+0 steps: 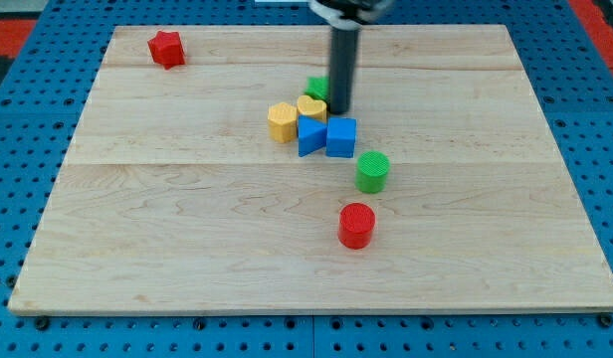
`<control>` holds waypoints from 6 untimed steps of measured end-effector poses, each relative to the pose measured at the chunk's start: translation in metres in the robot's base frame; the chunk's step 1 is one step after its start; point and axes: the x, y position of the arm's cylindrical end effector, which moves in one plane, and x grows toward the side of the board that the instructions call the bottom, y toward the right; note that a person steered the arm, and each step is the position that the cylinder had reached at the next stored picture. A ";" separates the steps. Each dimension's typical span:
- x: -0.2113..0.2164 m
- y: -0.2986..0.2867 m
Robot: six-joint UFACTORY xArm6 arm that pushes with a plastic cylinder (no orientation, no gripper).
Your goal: Push the green star towards the top center
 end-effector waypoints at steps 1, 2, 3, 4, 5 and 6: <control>-0.053 -0.037; -0.018 -0.057; -0.030 -0.141; -0.069 -0.092; -0.040 -0.071; -0.041 -0.047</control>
